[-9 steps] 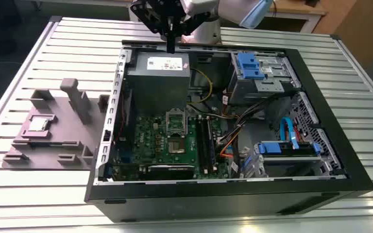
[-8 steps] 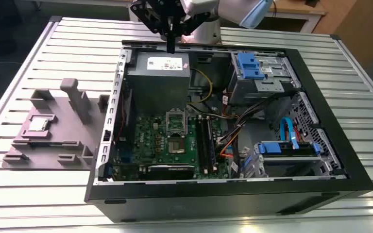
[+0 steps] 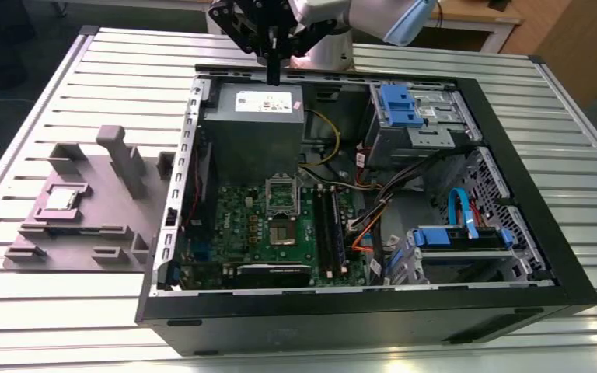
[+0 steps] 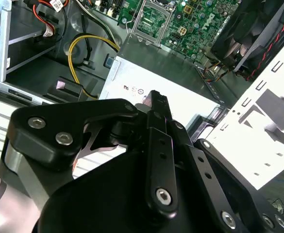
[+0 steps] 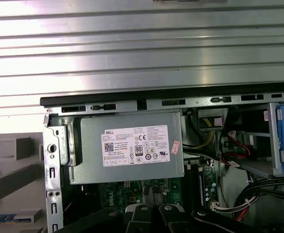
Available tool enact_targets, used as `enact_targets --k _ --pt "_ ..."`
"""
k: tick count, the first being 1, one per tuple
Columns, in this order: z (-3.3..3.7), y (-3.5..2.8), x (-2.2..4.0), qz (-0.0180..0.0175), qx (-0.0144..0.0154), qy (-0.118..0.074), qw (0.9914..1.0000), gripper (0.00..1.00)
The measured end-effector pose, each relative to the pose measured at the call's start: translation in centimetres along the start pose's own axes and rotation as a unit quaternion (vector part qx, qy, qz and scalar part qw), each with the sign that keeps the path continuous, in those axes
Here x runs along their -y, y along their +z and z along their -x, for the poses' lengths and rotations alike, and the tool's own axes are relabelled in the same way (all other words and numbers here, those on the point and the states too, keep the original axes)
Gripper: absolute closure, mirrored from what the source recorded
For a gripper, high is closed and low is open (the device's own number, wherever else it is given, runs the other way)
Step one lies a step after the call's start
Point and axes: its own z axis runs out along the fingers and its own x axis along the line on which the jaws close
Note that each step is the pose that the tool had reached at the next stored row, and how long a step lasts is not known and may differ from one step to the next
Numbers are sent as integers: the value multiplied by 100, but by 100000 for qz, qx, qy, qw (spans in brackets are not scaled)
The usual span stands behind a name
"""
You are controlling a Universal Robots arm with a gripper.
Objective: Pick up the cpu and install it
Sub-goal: 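Reach for the cpu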
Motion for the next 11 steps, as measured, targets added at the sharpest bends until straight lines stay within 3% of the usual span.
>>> enact_targets --k 5,11 --pt "-23 -1 2 -2 2 -1 100000 90" --pt "-113 -3 8 -3 -2 1 100000 90"
